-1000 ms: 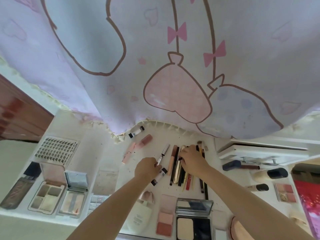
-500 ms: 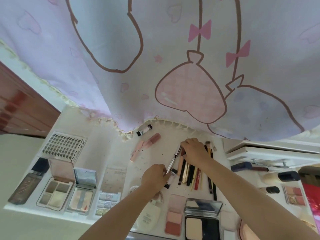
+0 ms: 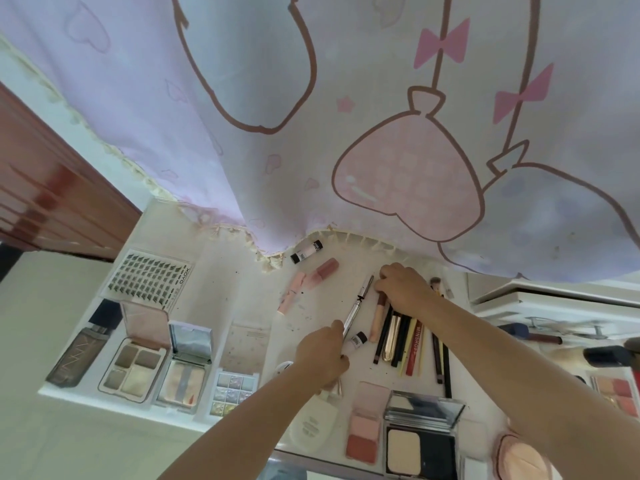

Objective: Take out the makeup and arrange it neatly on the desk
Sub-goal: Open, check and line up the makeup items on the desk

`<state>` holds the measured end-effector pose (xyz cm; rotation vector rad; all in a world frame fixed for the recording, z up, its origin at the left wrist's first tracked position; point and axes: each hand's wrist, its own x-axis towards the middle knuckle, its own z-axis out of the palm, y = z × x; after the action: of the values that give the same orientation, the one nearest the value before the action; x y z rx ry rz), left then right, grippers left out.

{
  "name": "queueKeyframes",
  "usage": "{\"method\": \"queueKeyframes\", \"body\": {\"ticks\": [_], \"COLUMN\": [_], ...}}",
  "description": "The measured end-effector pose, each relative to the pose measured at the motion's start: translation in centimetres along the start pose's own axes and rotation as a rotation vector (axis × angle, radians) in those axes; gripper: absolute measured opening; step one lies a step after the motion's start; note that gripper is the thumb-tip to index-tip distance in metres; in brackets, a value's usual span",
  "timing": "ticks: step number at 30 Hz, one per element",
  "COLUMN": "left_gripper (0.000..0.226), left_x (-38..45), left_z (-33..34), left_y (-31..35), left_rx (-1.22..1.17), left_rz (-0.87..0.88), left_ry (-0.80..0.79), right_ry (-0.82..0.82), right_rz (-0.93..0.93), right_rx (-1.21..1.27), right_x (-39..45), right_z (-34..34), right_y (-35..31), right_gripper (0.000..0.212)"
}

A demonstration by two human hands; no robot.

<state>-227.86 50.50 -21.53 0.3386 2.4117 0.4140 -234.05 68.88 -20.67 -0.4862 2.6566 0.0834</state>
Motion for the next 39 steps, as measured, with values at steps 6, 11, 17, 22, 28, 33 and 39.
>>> {"method": "queueKeyframes", "body": {"ticks": [6,11,17,22,28,33,39], "left_gripper": [0.043,0.036,0.031,0.035,0.036,0.036,0.039], "left_x": [-1.0,0.2,-0.8,-4.0,-6.9,-9.3,-11.7], "left_z": [-1.5,-3.1,-3.2,-5.7,-8.5,-11.6,-16.0], "left_y": [-3.9,-5.3,-5.0,-2.3,-1.8,-1.1,0.0], "left_rx": [-0.185,-0.052,0.178,-0.021,0.238,0.215,-0.398], "left_rz": [0.057,-0.069,0.008,0.521,0.550,0.678,0.727], "left_ry": [0.118,0.291,0.292,0.383,0.353,0.319,-0.202], "right_ry": [-0.011,0.029,0.085,0.110,0.354,0.694,1.094], "right_rz": [-0.100,-0.021,0.043,0.073,0.237,0.503,0.238], "right_rx": [0.086,0.345,0.465,0.639,0.836,0.934,0.636], "right_x": [-1.0,-4.4,-7.4,-9.3,-11.7,-13.4,-16.4], "right_z": [-1.1,-2.1,-3.1,-5.7,-8.4,-8.8,-11.7], "right_y": [1.7,1.8,-0.7,-4.6,-9.4,-12.5,-14.8], "right_gripper": [0.027,0.021,0.021,0.020,0.032,0.045,0.039]}}
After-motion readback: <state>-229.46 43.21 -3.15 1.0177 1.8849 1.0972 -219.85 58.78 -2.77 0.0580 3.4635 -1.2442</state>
